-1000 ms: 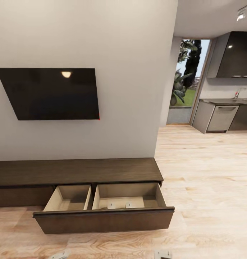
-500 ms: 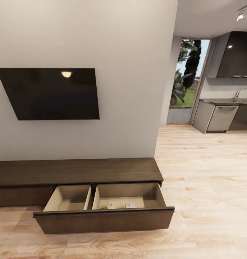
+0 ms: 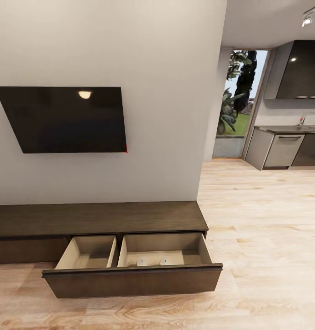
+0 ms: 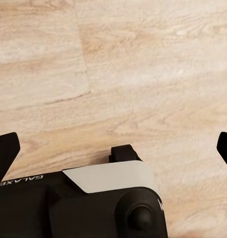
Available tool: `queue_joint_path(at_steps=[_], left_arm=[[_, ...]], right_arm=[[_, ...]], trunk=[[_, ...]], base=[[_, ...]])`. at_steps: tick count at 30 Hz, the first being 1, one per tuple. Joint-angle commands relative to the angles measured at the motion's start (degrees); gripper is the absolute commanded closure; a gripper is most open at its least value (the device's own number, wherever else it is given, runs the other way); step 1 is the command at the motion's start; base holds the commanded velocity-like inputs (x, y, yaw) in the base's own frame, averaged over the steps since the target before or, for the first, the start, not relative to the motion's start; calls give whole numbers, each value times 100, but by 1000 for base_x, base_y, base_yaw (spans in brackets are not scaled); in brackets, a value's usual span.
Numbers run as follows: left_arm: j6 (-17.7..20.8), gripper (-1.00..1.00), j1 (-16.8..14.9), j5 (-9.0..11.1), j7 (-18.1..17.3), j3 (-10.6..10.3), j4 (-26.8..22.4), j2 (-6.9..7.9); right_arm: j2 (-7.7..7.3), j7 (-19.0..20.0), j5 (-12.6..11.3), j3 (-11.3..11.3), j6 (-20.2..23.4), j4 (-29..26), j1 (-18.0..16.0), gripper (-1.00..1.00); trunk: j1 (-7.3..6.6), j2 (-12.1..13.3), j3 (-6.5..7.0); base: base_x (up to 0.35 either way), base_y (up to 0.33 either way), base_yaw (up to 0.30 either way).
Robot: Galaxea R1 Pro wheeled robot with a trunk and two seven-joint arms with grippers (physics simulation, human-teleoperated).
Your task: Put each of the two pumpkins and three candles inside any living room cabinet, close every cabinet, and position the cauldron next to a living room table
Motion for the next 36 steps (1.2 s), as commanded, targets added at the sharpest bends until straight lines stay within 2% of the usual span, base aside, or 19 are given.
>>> queue_joint_path(at_steps=[1, 10, 26, 29, 36], left_arm=[[34, -100, 4, 49, 18, -49, -9, 3], [18, -100, 33, 52, 2, -48, 4, 17], [1, -100, 71, 69, 1, -48, 4, 8], [26, -100, 72, 108, -11, -13, 13, 76], [8, -100, 72, 85, -11, -27, 13, 4]], right_arm=[[5, 4, -60, 47, -42, 24, -8, -100], [5, 89, -68, 47, -50, 15, -6, -100], [-5, 109, -69, 47, -31, 13, -5, -100], [-12, 134, -56, 39, -43, 8, -2, -100], [13, 134, -91, 38, -44, 37, -39, -100]], trunk=[[0, -4, -6], [0, -4, -9], [0, -4, -112], [0, -4, -112], [0, -4, -112]], base=[[0, 0, 0], [0, 0, 0], [0, 0, 0], [0, 0, 0], [0, 0, 0]])
